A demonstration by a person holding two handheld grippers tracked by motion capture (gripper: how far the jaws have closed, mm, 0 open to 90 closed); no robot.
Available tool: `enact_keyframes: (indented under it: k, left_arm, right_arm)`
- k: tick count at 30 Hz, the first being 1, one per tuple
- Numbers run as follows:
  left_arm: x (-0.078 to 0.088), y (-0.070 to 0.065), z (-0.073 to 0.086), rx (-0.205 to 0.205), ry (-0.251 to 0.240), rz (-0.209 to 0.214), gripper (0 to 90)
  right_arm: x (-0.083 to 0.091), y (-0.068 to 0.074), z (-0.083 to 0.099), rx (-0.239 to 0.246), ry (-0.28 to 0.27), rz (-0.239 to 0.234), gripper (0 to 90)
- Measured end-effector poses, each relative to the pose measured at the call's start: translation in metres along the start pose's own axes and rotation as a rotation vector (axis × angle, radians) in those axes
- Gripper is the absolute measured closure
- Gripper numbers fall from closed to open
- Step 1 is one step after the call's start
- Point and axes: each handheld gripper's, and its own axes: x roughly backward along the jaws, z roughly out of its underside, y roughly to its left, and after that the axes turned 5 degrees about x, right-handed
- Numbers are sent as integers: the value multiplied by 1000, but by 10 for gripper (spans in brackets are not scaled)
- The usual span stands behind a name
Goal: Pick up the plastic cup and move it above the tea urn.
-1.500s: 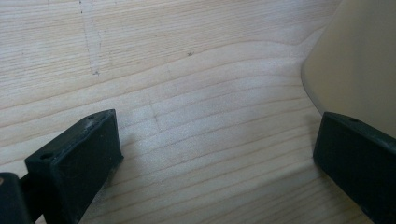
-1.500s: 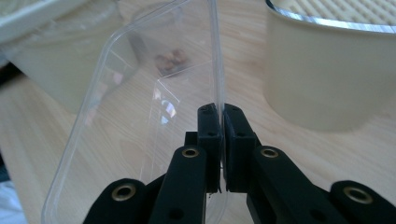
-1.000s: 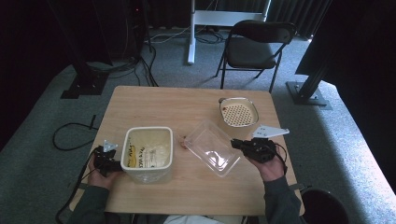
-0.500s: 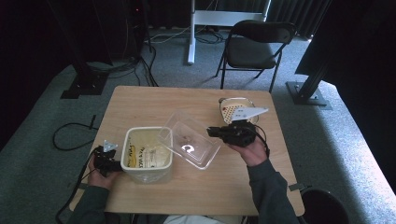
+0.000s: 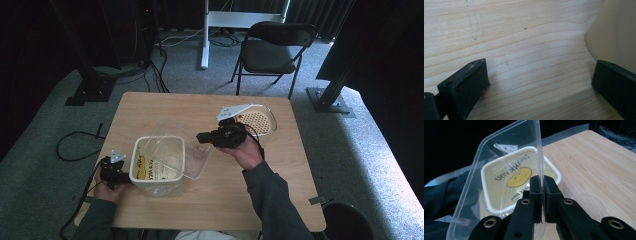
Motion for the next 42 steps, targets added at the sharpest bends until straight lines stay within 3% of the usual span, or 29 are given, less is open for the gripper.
enact_keyframes:
  k: [1,3,4,6,12,18,20,28,33,42]
  left_arm:
    - [0,0,0,1,0,0,13]
    - [0,0,0,-3,3,0,13]
    - [0,0,0,-3,3,0,13]
    - [0,0,0,-2,2,0,12]
    - [1,0,1,-2,2,0,13]
    - [1,0,1,-2,2,0,13]
    - [1,0,1,-2,2,0,12]
    - [1,0,1,-2,2,0,12]
    - [0,0,1,-2,0,-1,13]
    - [0,0,1,-2,0,-1,13]
  right_arm:
    - [-4,0,-1,-1,3,-8,850]
    - [-8,-3,-2,-33,-47,-60,678]
    - [-8,-3,-2,-33,-47,-60,678]
    - [-8,-5,-3,-55,-112,-67,550]
    - [5,-8,5,-78,-182,-44,521]
    - [9,-11,33,-69,-148,42,524]
    - [8,-12,43,-62,-134,92,519]
    - [-13,-8,84,-28,-76,253,463]
    - [-25,-12,100,-59,-42,275,417]
    - [-33,-19,114,-94,-23,285,405]
